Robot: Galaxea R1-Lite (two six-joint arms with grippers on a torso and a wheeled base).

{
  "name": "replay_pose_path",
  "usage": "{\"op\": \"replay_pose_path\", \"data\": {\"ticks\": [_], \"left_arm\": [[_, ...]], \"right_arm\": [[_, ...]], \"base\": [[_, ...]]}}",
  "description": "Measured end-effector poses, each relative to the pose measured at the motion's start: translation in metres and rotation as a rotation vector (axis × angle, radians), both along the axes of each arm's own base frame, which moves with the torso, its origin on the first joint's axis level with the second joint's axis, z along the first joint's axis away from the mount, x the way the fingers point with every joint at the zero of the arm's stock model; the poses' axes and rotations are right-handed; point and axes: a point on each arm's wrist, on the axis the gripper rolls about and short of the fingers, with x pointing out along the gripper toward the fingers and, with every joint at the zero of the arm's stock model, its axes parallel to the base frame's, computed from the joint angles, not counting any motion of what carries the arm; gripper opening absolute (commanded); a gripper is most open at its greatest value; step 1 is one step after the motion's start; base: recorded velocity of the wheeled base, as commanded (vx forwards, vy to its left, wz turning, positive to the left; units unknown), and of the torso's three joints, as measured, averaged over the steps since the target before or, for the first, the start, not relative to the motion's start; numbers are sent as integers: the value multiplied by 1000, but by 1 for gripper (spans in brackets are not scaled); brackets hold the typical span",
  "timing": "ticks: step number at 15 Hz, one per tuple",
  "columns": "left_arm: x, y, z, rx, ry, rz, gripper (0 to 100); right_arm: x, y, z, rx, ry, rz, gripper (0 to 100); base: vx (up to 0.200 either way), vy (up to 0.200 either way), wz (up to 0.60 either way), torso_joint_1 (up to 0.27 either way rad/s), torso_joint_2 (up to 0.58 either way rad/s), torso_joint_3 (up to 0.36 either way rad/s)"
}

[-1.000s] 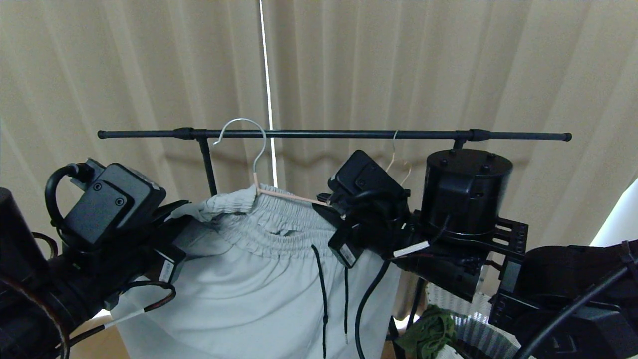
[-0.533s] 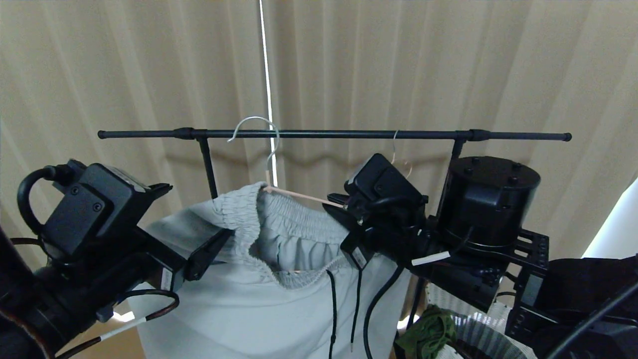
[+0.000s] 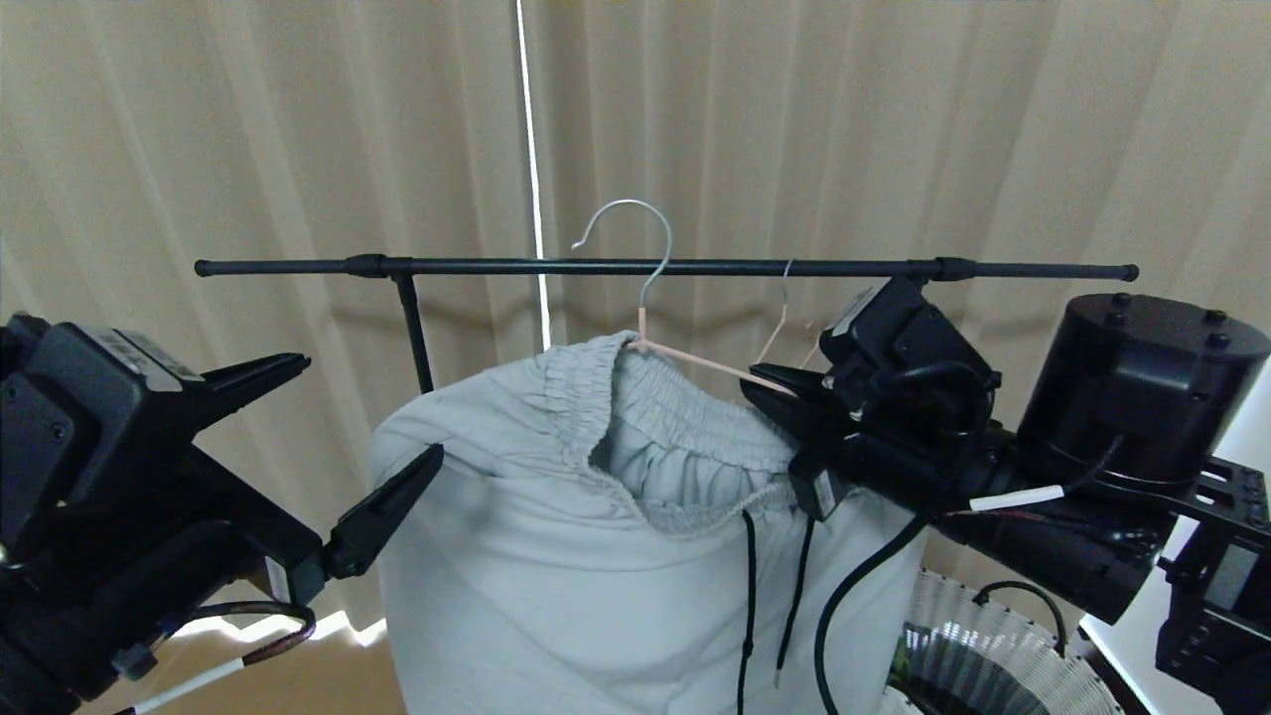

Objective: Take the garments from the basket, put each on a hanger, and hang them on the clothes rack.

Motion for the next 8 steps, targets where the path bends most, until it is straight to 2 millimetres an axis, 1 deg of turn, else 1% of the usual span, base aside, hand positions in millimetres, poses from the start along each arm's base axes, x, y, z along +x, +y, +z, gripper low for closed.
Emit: {"op": "replay_pose_path", "data": {"ticks": [4, 6, 8], "left_arm": [[-11, 13, -15, 29, 37, 29, 100], [-15, 18, -32, 46, 95, 45, 100], [-16, 19, -43, 52, 145, 20, 100]], "right_arm": [[-11, -18, 10, 21, -24, -19, 0], [-13, -24, 13, 32, -35, -30, 0], [-17, -28, 15, 37, -40, -31, 0]], "base": [[0, 0, 0, 0, 0, 0], [0, 0, 0, 0, 0, 0], [0, 0, 0, 0, 0, 0]]}}
